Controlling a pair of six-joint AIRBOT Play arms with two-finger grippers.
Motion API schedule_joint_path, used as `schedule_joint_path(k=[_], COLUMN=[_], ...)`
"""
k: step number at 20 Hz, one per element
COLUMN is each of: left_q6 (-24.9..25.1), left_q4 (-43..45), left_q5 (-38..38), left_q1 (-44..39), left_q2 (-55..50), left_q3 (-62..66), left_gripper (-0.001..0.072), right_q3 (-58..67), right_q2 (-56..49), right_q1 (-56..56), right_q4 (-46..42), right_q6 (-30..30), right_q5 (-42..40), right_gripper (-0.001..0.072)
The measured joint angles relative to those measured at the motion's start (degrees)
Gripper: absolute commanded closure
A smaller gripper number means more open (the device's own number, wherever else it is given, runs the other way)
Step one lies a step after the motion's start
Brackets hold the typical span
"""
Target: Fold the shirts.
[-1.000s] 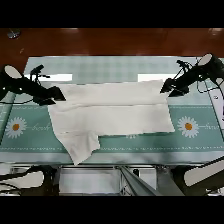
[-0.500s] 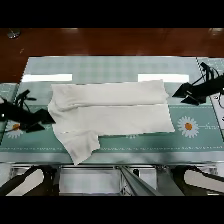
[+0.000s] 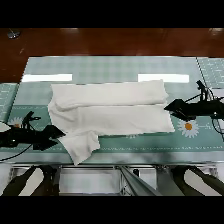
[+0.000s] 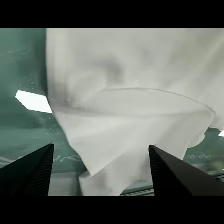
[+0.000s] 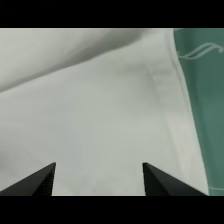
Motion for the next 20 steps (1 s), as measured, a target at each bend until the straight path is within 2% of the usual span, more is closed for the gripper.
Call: schedule_joint_path(k=[4,7,8,9,10,16,20], left_q6=[-0.5,-0.5,-0.1,0.3,0.8,4.6,5.2], left_q4=[-2.6,-6.4,-6.9,-7.1,-7.0,-9.3,-10.2], left_q5=[2.3,4.4,5.1,6.0,7.4,8.2,8.1], left_q1=[-1.4,-5.7,-7.3,-8.8,-9.9,-12.4,-12.7], left_q2=[0.4,0.5,0.6,0.6,0.6,0.5,0.5], left_q3=[-2.2,-4.5,-5.0,-5.3,-5.6,-4.5,-3.8], left_gripper=[0.0009,0.0011,0.0061,0.0411,0.067,0.068,0.0679], right_q3=[-1.0,-0.8,-0.2,0.5,1.0,0.0,-4.4], right_q2=[0.5,0.7,0.7,0.7,0.7,0.7,0.7], right_q1=[0.0,-0.9,-1.9,-3.5,-5.2,-12.5,-13.5], right_q4=[2.5,4.5,4.6,4.1,3.1,-12.1,-13.4], right_q6=[-0.5,-0.9,-0.9,-0.9,-0.8,4.9,5.6], right_q5=[-0.5,-1.0,-1.0,-1.0,-0.8,6.8,8.3], right_gripper=[0.0084,0.0083,0.0084,0.0084,0.0084,0.0084,0.0084])
